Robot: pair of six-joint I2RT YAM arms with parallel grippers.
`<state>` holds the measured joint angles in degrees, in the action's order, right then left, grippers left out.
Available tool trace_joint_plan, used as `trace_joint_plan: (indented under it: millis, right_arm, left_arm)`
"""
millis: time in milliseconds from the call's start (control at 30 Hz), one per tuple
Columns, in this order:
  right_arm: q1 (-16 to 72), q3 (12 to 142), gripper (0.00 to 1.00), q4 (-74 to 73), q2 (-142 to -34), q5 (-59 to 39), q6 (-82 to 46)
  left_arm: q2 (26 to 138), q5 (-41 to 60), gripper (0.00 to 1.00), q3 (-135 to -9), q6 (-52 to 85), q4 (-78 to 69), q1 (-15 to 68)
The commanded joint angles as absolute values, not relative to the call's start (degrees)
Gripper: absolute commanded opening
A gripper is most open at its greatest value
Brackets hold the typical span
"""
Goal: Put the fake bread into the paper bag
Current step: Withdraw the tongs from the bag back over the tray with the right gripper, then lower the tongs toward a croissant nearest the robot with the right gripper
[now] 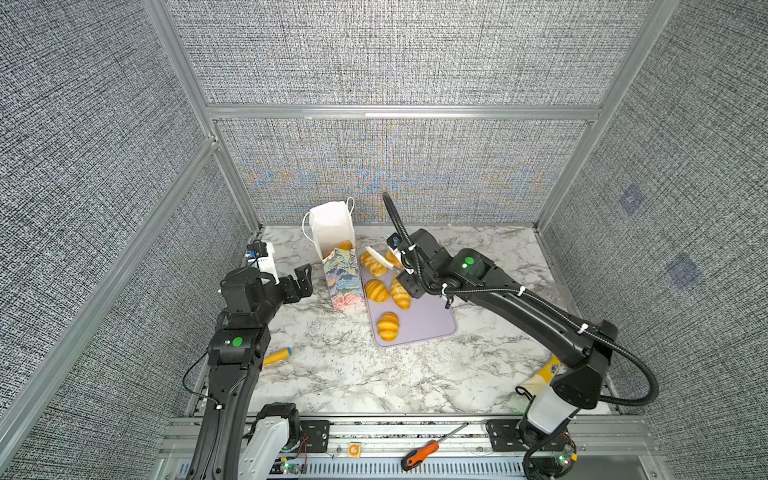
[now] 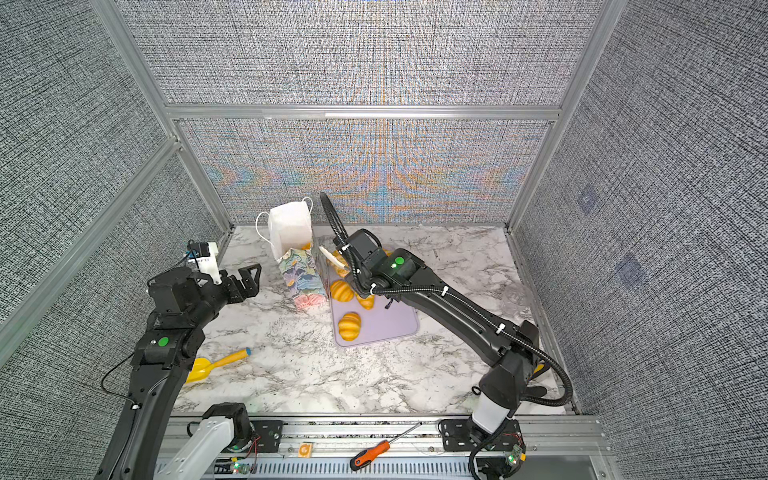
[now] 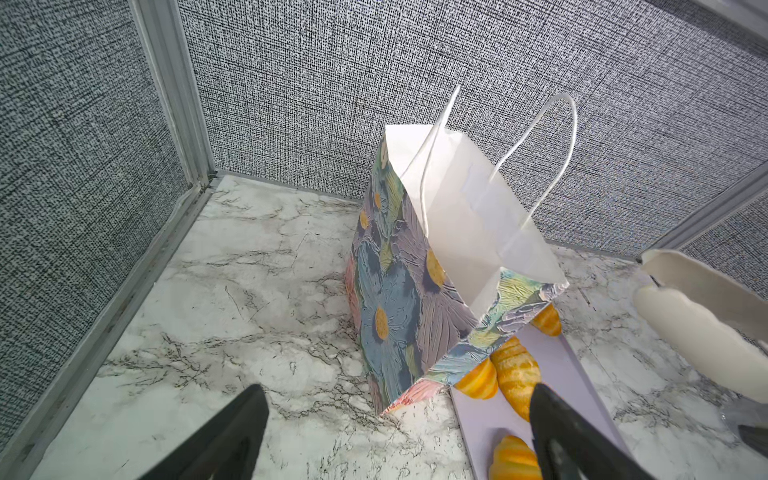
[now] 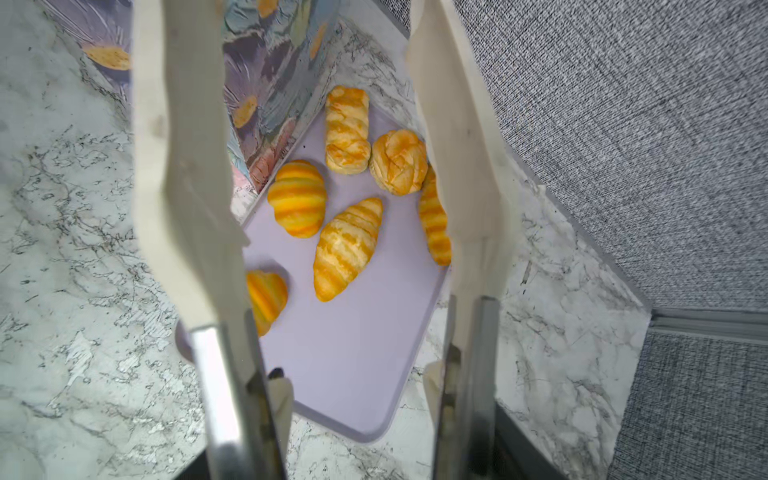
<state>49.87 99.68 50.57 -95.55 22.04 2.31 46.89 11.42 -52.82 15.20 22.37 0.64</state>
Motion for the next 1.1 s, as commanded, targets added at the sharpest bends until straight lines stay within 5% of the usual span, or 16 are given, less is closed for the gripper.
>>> trace_joint_plan:
  millis: [0,700,1067]
  right_arm:
    - [48.25,96.21,0.64,47.84,-93.47,18.54,-0.84]
    - [41.84,77.96,0.64,51.15,-89.61,14.06,-5.36]
    - [43.61,77.78,0.63,53.47,-94.74,11.17,-9.39]
  left_arm:
    - [46.98,14.72,0.99,-53.18,14.52,20.47,0.59]
    - [45.13,16.0,0.99,-51.42,16.25,19.86,1.58]
    - [42.37,7.35,0.99,-50.3,16.9,21.22,7.49]
